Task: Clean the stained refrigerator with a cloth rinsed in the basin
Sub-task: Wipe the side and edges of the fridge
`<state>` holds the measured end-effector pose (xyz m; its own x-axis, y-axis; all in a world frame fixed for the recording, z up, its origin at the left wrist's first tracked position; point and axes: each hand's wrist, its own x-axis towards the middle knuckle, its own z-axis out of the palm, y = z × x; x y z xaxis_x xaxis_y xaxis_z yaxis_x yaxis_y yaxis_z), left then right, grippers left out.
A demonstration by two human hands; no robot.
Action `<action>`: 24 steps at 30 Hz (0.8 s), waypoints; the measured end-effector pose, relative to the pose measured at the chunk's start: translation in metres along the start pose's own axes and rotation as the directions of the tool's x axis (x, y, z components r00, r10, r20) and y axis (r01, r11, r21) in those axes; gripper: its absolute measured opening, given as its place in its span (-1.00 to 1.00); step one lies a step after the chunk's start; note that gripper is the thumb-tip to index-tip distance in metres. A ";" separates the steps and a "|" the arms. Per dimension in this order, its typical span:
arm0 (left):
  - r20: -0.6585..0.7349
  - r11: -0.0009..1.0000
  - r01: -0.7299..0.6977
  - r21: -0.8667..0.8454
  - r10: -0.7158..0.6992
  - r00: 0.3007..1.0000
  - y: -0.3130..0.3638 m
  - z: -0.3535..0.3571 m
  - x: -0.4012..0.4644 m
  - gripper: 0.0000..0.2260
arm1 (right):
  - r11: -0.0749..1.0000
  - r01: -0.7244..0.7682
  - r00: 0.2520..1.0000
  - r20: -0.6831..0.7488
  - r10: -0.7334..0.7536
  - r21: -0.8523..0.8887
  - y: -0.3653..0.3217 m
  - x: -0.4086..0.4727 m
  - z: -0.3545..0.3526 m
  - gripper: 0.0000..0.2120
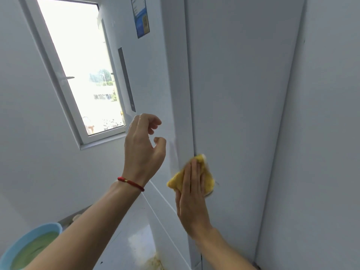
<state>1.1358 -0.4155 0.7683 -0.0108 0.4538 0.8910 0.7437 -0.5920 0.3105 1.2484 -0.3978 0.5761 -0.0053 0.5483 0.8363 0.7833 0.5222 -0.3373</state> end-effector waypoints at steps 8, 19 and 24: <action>-0.054 0.998 0.045 -0.047 -0.048 0.997 0.020 -0.001 0.018 -0.72 | 0.927 0.072 0.996 -0.083 -0.045 0.368 -0.028 0.145 -0.073 -0.07; -0.048 0.989 0.138 -0.052 -0.140 0.989 0.032 0.004 0.014 -0.72 | 0.952 -0.132 0.962 0.266 0.056 0.275 0.017 -0.007 -0.027 -0.22; 0.059 0.985 0.172 -0.027 -0.170 0.984 0.023 0.006 -0.012 -0.73 | 0.989 -0.017 0.979 0.201 -0.014 0.149 0.019 0.009 -0.036 -0.14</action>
<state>1.1571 -0.4305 0.7625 -0.0982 0.5863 0.8041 0.7128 -0.5225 0.4680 1.2861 -0.4065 0.5923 -0.1410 0.6611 0.7369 0.6822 0.6043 -0.4116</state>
